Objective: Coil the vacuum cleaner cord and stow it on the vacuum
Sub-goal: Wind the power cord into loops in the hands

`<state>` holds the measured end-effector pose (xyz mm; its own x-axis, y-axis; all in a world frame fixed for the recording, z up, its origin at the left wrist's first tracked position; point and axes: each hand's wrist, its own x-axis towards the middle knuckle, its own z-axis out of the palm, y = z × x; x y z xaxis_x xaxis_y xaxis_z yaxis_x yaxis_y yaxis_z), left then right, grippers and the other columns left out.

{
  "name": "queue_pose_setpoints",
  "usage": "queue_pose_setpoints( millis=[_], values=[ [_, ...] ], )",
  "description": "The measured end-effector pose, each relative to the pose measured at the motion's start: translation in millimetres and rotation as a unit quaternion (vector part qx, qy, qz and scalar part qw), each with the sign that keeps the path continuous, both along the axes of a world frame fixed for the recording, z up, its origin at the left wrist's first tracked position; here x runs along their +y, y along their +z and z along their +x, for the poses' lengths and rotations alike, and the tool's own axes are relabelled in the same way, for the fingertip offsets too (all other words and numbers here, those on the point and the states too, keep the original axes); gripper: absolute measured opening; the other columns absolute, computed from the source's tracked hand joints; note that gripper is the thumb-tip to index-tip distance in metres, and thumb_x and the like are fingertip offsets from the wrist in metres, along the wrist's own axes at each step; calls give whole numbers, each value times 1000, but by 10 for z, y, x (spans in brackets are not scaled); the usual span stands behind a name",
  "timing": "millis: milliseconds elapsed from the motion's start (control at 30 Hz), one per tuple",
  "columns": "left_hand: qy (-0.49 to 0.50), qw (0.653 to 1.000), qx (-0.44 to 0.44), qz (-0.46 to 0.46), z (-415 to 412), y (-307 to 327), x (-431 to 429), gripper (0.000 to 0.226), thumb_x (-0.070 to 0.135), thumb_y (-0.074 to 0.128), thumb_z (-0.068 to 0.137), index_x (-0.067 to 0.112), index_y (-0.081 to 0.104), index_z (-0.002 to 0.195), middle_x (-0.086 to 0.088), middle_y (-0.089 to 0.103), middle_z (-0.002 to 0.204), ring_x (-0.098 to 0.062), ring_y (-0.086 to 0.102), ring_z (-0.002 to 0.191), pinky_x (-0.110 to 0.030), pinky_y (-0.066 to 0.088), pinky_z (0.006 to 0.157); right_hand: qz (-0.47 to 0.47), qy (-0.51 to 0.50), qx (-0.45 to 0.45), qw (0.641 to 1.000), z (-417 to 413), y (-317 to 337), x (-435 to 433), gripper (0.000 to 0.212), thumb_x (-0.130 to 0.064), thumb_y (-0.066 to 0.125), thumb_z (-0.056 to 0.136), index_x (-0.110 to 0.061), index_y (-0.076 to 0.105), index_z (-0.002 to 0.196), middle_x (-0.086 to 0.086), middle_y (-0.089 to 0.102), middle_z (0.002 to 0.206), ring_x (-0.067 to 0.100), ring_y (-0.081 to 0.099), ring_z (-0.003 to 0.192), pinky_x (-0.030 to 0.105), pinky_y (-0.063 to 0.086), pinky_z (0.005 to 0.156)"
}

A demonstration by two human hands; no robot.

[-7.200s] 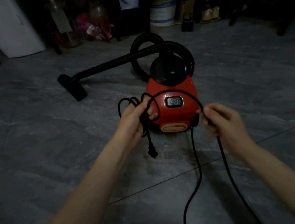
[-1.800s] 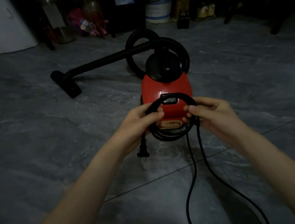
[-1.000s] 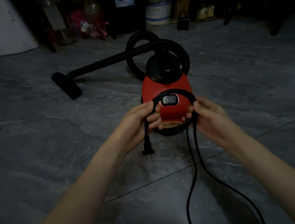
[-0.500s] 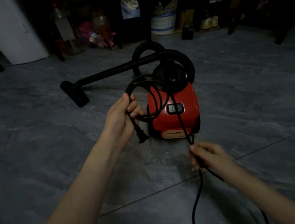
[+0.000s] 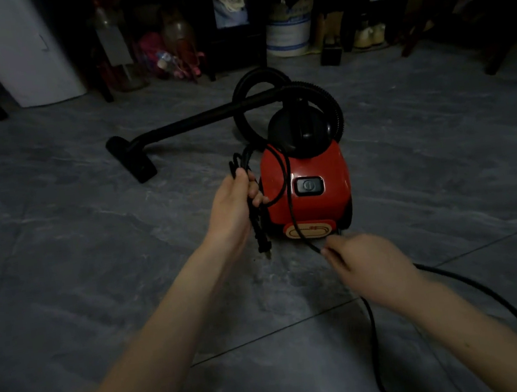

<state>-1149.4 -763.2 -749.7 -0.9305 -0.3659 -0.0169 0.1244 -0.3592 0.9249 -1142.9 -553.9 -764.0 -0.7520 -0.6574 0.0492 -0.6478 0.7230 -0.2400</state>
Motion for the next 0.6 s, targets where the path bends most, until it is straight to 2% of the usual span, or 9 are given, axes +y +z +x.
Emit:
queue_pose_setpoints(
  millis=[100,200,233,300,367,400,433,533,600],
  values=[
    [-46,994,-7,-99,44,-50,48,26,22,33,103,8,47,86,6,42,60,-8,43,54,-28,45,67,-20,78,33,996,34,116,10,22,-31,42,91,-18,54,78,-8,51,70,13,51,61,28,36,54],
    [-100,980,-16,-170,113,-23,93,27,21,34,103,6,48,85,1,47,65,-10,50,59,-26,45,67,-27,150,75,985,-13,201,35,23,-31,41,91,-19,61,94,-9,59,85,8,54,71,17,35,59],
    [-115,977,-15,-180,130,-12,106,30,20,35,103,4,51,84,0,53,68,-11,55,63,-27,47,70,-35,162,90,982,-50,212,33,24,-30,41,93,-20,61,101,-9,59,90,9,54,75,16,35,62],
    [-151,972,-15,-177,160,-2,115,34,20,35,102,-4,57,90,-6,69,83,-15,67,82,-30,52,82,-63,164,121,977,-117,215,15,24,-28,41,95,-20,59,110,-5,56,91,14,54,74,23,38,62],
    [-196,968,-13,-153,187,-7,122,29,22,37,102,1,56,93,-15,71,100,-25,67,102,-39,50,95,-115,142,130,974,-148,211,5,23,-26,41,96,-22,57,112,-2,54,89,17,54,71,28,42,58],
    [-207,967,-13,-146,199,-7,133,25,23,40,101,5,56,93,-18,70,104,-30,65,104,-44,48,98,-152,124,121,973,-148,207,8,23,-27,40,97,-23,56,113,-2,53,89,14,54,73,26,43,58],
    [-212,967,-13,-139,207,-3,145,23,23,43,100,5,57,96,-20,69,104,-32,66,103,-46,49,97,-193,106,103,970,-141,206,15,23,-27,39,98,-24,56,114,-4,51,90,10,53,75,22,44,61],
    [-247,960,-7,-135,249,58,216,26,12,39,101,-3,55,114,-23,68,100,-23,69,87,-31,55,83,-299,62,64,950,-136,215,23,16,-21,48,98,-16,60,107,-6,49,94,2,50,83,19,44,72],
    [-290,946,-5,-147,280,102,260,31,13,35,101,-4,53,121,-26,66,96,-23,68,76,-30,55,78,-343,31,63,937,-142,237,19,9,-11,56,95,-11,59,103,-6,48,93,-4,48,87,11,38,76]
  ],
)
